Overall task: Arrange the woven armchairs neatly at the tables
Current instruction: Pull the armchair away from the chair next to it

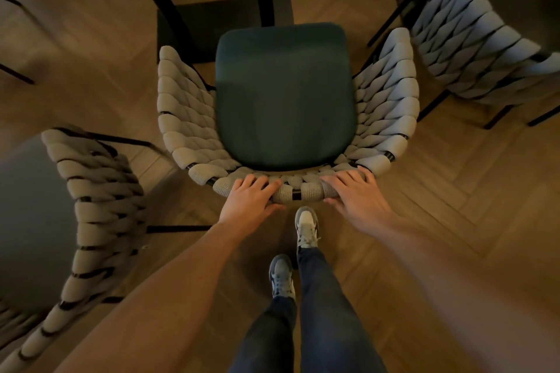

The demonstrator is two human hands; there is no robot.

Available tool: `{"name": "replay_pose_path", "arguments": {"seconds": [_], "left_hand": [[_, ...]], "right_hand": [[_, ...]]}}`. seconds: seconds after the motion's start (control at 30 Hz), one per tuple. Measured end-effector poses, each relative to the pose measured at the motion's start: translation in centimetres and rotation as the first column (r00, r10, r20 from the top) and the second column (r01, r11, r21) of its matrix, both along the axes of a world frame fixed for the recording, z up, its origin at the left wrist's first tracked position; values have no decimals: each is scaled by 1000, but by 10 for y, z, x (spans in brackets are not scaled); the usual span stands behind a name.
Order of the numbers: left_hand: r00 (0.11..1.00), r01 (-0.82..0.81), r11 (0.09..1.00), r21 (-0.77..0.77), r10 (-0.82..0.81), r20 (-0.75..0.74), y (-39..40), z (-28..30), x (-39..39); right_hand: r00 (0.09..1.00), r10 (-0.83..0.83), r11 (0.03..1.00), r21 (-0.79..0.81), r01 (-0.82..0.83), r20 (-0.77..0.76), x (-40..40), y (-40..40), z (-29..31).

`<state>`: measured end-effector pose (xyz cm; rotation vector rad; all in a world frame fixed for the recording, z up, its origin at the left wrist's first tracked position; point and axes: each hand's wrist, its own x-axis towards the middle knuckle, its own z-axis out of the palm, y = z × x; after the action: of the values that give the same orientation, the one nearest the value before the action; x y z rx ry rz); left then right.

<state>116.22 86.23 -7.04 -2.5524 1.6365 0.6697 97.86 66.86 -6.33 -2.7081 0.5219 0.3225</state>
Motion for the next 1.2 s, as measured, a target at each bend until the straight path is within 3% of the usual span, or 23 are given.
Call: {"name": "replay_pose_path", "arguments": {"seconds": [0.67,1.2], "left_hand": [[994,-94,995,-16,93,-56,-115,1,123],[998,-48,999,-25,48,-31,-127,-3,128]], "right_hand": [[999,31,999,42,-32,26,137,-125,-3],[998,51,998,19,-52,33,141,-141,-5]]}}
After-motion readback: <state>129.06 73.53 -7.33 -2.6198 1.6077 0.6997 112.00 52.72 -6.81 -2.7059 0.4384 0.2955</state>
